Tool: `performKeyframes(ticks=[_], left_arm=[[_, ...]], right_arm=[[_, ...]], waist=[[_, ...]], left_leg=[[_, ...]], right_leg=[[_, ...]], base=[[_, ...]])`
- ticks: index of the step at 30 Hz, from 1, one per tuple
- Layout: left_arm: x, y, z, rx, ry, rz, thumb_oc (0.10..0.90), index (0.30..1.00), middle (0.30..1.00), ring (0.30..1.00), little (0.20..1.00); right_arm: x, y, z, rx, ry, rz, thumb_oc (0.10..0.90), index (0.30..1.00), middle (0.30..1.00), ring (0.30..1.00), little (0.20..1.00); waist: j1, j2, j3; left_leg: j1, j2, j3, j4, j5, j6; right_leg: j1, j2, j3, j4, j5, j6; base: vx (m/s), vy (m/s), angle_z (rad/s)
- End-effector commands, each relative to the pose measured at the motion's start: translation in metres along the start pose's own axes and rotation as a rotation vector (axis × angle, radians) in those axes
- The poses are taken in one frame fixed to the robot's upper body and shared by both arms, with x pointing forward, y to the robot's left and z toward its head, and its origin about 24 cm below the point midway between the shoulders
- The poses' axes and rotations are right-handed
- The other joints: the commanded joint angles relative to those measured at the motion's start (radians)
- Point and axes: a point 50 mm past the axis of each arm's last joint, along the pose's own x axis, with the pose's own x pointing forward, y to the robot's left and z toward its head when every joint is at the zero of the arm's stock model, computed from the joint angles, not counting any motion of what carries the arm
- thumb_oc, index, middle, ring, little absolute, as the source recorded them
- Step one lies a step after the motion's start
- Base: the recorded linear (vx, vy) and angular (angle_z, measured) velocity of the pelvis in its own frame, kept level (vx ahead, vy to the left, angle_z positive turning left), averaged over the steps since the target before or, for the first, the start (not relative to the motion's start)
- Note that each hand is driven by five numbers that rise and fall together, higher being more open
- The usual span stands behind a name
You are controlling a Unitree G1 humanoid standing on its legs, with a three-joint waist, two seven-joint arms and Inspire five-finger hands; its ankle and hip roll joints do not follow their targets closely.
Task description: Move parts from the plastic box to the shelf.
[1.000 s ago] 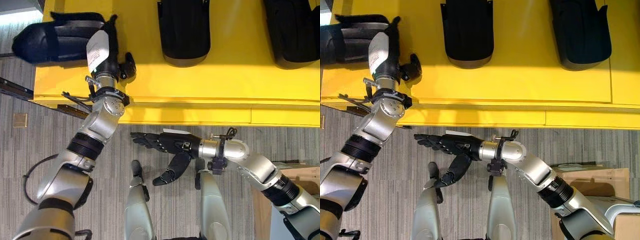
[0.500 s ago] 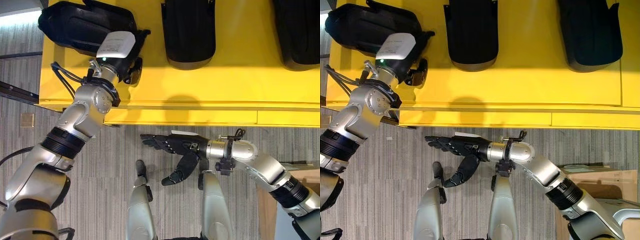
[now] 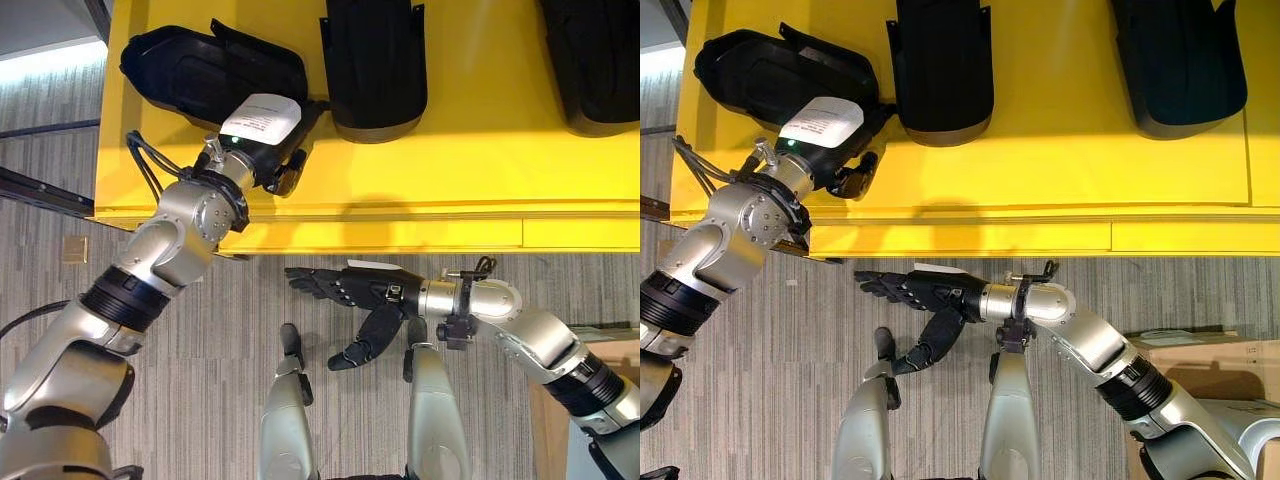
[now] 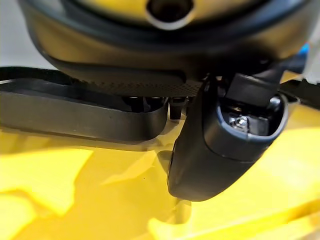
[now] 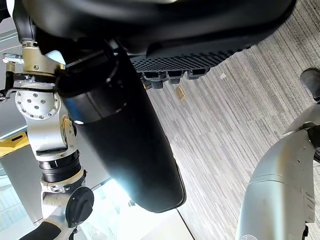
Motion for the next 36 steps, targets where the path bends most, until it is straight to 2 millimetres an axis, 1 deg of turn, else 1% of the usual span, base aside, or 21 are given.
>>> performKeyframes(ticks=[1,3,7,8,10,12,17,22,23,25,28,31,36], left_arm=[[-0.013,-0.022,0.001,0.072,-0.044,-0.161,0.900,1.000,1.000,1.000,1.000],[-0.019,-0.027,-0.006,0.128,-0.028,-0.197,0.900,1.000,1.000,1.000,1.000],[-0.031,-0.036,-0.031,0.236,0.057,-0.256,0.900,1.000,1.000,1.000,1.000],[-0.032,-0.036,-0.032,0.244,0.062,-0.258,0.900,1.000,1.000,1.000,1.000],[-0.037,-0.036,-0.044,0.303,0.099,-0.291,0.900,1.000,1.000,1.000,1.000],[-0.042,-0.037,-0.052,0.351,0.122,-0.330,0.900,1.000,1.000,1.000,1.000],[-0.051,-0.039,-0.063,0.451,0.137,-0.420,0.900,1.000,1.000,1.000,1.000],[-0.060,-0.039,-0.072,0.565,0.143,-0.446,0.900,1.000,1.000,1.000,1.000],[-0.061,-0.040,-0.073,0.585,0.136,-0.445,0.900,1.000,1.000,1.000,1.000],[-0.064,-0.040,-0.074,0.677,0.107,-0.452,0.900,1.000,1.000,1.000,1.000],[-0.064,-0.038,-0.076,0.696,0.099,-0.452,0.900,1.000,1.000,1.000,1.000],[-0.063,-0.037,-0.073,0.757,0.052,-0.451,0.900,1.000,1.000,1.000,1.000],[-0.058,-0.030,-0.066,0.834,-0.048,-0.435,0.900,1.000,1.000,1.000,1.000]], right_arm=[[-0.001,0.010,0.050,-0.078,-0.297,0.059,0.900,1.000,1.000,1.000,1.000],[-0.004,0.009,0.049,-0.073,-0.297,0.057,0.900,1.000,1.000,1.000,1.000],[-0.009,0.008,0.048,-0.061,-0.283,0.060,0.900,1.000,1.000,1.000,1.000],[-0.009,0.008,0.048,-0.060,-0.283,0.061,0.900,1.000,1.000,1.000,1.000],[-0.010,0.009,0.047,-0.054,-0.279,0.067,0.900,1.000,1.000,1.000,1.000],[-0.010,0.011,0.045,-0.052,-0.273,0.071,0.900,1.000,1.000,1.000,1.000],[-0.009,0.012,0.044,-0.043,-0.264,0.077,0.900,1.000,1.000,1.000,1.000],[-0.008,0.014,0.045,-0.036,-0.260,0.082,0.900,1.000,1.000,1.000,1.000],[-0.008,0.014,0.044,-0.033,-0.260,0.083,0.900,1.000,1.000,1.000,1.000],[-0.007,0.016,0.043,-0.024,-0.261,0.084,0.900,1.000,1.000,1.000,1.000],[-0.006,0.017,0.041,-0.015,-0.259,0.089,0.900,1.000,1.000,1.000,1.000],[-0.005,0.017,0.041,-0.007,-0.259,0.087,0.900,1.000,1.000,1.000,1.000],[-0.002,0.017,0.041,0.001,-0.261,0.084,0.900,1.000,1.000,1.000,1.000]], waist=[[-0.019,-0.014,-0.038],[-0.019,-0.011,-0.043],[-0.024,0.002,-0.055],[-0.024,0.003,-0.055],[-0.026,0.011,-0.062],[-0.028,0.018,-0.066],[-0.031,0.031,-0.073],[-0.031,0.039,-0.078],[-0.031,0.040,-0.080],[-0.032,0.042,-0.084],[-0.034,0.043,-0.090],[-0.036,0.048,-0.096],[-0.039,0.056,-0.102]], left_leg=[[0.015,-0.008,0.022,0.036,-0.049,0.049],[0.022,-0.007,0.024,0.037,-0.052,0.048],[0.050,-0.006,0.036,0.035,-0.060,0.049],[0.051,-0.006,0.037,0.036,-0.060,0.049],[0.060,-0.006,0.041,0.039,-0.066,0.049],[0.071,-0.007,0.046,0.039,-0.070,0.048],[0.092,-0.006,0.055,0.042,-0.079,0.048],[0.112,-0.008,0.061,0.040,-0.086,0.048],[0.116,-0.007,0.063,0.039,-0.087,0.048],[0.123,-0.006,0.063,0.041,-0.089,0.048],[0.135,-0.006,0.066,0.039,-0.091,0.048],[0.145,-0.007,0.067,0.034,-0.091,0.048],[0.153,-0.011,0.067,0.029,-0.095,0.049]], right_leg=[[0.092,0.010,-0.063,-0.057,-0.016,-0.039],[0.100,0.010,-0.063,-0.063,-0.015,-0.038],[0.125,0.005,-0.062,-0.074,-0.017,-0.038],[0.126,0.005,-0.061,-0.075,-0.017,-0.038],[0.133,0.002,-0.061,-0.077,-0.018,-0.038],[0.141,0.000,-0.061,-0.083,-0.018,-0.037],[0.161,-0.007,-0.065,-0.091,-0.018,-0.035],[0.178,-0.011,-0.067,-0.104,-0.015,-0.032],[0.184,-0.011,-0.068,-0.107,-0.015,-0.033],[0.193,-0.012,-0.071,-0.107,-0.017,-0.032],[0.206,-0.013,-0.073,-0.111,-0.018,-0.031],[0.218,-0.015,-0.074,-0.122,-0.016,-0.030],[0.227,-0.016,-0.072,-0.136,-0.012,-0.026]], base=[[0.03,-0.001,0.01],[0.04,0.007,-0.01],[0.07,0.054,-0.05],[0.06,0.051,-0.04],[0.07,0.054,-0.03],[0.06,0.055,-0.02],[0.06,0.044,-0.01],[0.03,0.024,-0.06],[0.04,0.005,-0.06],[0.04,-0.003,-0.03],[0.04,-0.001,0.00],[0.02,-0.002,0.00],[0.00,0.000,0.00]])
